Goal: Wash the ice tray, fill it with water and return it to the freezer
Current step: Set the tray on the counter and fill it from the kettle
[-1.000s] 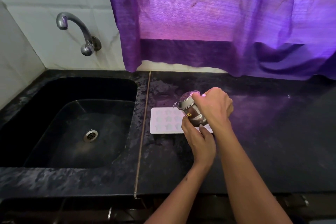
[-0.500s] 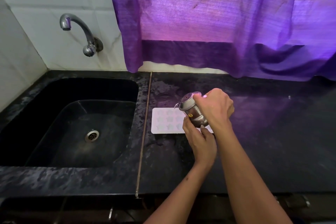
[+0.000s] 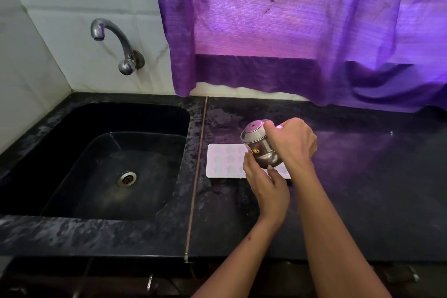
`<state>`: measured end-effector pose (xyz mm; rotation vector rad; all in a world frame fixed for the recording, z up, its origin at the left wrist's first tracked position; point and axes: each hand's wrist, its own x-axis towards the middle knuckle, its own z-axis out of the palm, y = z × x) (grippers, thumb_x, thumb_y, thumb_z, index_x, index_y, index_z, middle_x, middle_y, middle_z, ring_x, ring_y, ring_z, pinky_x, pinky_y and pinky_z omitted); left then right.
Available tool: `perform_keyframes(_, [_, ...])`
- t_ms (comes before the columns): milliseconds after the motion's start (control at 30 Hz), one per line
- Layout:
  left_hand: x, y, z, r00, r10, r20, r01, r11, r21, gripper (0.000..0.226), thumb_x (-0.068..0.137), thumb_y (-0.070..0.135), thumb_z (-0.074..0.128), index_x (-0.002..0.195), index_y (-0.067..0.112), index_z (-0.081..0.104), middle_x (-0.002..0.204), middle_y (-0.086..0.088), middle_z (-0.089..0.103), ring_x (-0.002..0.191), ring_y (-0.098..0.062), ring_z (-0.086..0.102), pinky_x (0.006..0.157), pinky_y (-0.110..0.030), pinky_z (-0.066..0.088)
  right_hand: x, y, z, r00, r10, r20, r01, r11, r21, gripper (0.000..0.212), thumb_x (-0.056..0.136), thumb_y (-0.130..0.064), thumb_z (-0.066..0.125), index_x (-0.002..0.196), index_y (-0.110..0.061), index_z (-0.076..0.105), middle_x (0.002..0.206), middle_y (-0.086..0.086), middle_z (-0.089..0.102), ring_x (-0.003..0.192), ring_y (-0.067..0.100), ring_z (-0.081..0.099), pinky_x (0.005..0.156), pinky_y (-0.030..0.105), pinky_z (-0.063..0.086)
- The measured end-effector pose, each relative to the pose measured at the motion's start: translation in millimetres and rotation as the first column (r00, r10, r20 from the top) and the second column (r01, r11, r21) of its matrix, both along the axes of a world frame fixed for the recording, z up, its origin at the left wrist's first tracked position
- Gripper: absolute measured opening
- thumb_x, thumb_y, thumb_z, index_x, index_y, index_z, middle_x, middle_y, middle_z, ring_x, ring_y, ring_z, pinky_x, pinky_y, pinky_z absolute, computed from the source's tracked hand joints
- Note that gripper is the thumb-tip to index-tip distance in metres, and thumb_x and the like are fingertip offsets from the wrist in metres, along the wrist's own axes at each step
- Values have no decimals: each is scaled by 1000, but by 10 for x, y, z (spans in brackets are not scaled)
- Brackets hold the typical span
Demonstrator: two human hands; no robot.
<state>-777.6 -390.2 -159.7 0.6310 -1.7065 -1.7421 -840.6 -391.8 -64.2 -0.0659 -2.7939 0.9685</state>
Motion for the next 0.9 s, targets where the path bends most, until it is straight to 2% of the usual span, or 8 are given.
perform_keyframes(367, [10, -106, 9, 1000, 25, 2, -25, 999, 43, 70, 81, 17, 37, 148, 6, 22, 151, -5, 27, 138, -20, 30, 111, -43, 31, 51, -201, 57, 999, 54, -5, -54, 995, 84, 37, 85, -41, 55, 70, -9, 62, 61, 2, 52, 67, 26, 51, 61, 29, 35])
perform_keyframes(700, [-48, -132, -63, 1000, 21, 11, -21, 999, 42, 67, 84, 18, 40, 148, 8, 23, 149, -6, 28, 136, -22, 34, 110, -45, 34, 41, -253, 30, 997, 73, -13, -71, 990, 123, 36, 86, -39, 55, 70, -7, 64, 62, 3, 55, 59, 19, 49, 58, 28, 33])
perform_keyframes(900, [-86, -134, -125, 1000, 25, 12, -25, 999, 47, 63, 88, 10, 49, 147, 11, 24, 146, -3, 31, 132, -23, 39, 107, -47, 37, 46, -283, 20, 998, 64, -5, -63, 988, 141, 36, 85, -38, 54, 70, -7, 64, 61, 3, 53, 61, 23, 49, 61, 29, 35])
